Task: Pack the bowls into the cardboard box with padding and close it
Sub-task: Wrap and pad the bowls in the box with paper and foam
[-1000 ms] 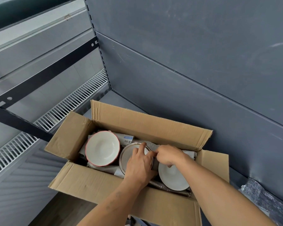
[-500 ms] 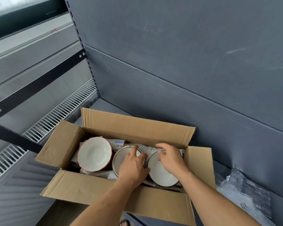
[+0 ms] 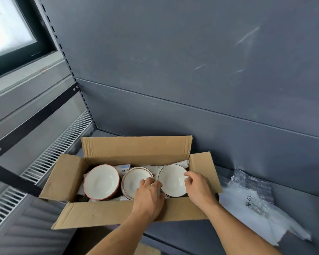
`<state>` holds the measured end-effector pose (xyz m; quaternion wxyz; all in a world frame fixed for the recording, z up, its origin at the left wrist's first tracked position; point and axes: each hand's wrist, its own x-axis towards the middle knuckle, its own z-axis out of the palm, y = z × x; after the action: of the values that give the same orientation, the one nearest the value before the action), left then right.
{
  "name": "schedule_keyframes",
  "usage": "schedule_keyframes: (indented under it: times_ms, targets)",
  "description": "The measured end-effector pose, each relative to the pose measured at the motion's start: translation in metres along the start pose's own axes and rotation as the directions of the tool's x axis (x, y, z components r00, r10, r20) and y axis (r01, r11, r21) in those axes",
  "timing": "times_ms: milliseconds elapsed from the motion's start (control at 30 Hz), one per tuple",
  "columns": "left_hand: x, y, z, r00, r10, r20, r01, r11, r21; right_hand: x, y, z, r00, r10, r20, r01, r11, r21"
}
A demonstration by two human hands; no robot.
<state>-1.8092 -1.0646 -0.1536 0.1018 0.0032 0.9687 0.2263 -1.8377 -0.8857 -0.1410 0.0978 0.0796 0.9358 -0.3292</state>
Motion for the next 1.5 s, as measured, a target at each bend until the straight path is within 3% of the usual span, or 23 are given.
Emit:
schedule_keyframes:
  times_ms: [300, 733, 1067, 1500]
  targets:
    - [-0.028, 0.05, 0.001, 0.963, 0.226, 0.146, -0.218, 0.974, -0.068, -0.061, 0.045, -0.022, 0.977, 0.153, -0.147, -0.153, 0.988, 0.015]
    - [-0.031, 0.157, 0.043, 0.888, 0.382, 0.257, -0.412, 0.908, 0.072, -0.094, 0.153, -0.076, 0.942, 0.317, -0.108, -0.332, 0.925, -0.183]
    - [-0.019, 0.215, 0.099, 0.864, 0.278, 0.421, -0.326, 0.944, 0.046, -0.073, 0.241, -0.128, 0.91, 0.39, -0.139, -0.414, 0.851, -0.324]
    - [-0.003, 0.229, 0.119, 0.914, 0.11, 0.391, -0.15, 0.986, 0.074, -0.013, 0.267, -0.113, 0.961, 0.277, 0.022, -0.231, 0.838, -0.494]
